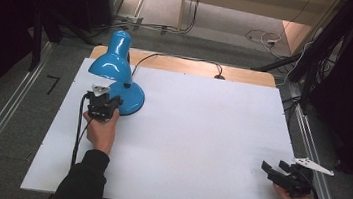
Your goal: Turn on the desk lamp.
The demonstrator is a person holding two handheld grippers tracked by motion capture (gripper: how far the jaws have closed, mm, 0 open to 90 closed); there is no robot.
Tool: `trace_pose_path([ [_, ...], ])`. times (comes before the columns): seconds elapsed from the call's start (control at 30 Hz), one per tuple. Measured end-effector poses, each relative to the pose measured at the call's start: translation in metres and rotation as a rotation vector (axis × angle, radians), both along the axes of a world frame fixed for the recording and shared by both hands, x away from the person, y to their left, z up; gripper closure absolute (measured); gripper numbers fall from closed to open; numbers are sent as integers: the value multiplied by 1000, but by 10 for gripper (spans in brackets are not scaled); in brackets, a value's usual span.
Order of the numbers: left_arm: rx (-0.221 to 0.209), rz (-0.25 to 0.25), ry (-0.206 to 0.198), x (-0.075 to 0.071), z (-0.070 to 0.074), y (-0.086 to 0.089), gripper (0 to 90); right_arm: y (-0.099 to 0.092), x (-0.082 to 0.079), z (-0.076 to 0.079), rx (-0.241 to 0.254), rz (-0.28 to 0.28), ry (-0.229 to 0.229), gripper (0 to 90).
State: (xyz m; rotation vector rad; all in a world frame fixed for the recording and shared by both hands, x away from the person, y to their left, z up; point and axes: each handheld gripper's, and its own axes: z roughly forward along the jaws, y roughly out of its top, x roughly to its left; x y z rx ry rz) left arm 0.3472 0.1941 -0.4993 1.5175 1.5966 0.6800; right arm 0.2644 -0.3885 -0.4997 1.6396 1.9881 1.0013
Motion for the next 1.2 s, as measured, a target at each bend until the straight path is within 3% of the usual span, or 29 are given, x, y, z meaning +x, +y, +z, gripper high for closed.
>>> trace_pose_path([
  [0.2, 17, -9, 8, 2, 0, -2, 900, 0, 0, 0, 1, -1, -1, 239],
  [0.8, 4, -22, 12, 2, -1, 0, 900, 1, 0, 0, 0, 2, -2, 239],
  [1.2, 18, -13, 11, 2, -1, -1, 900, 1, 0, 0, 2, 4, 2, 239],
])
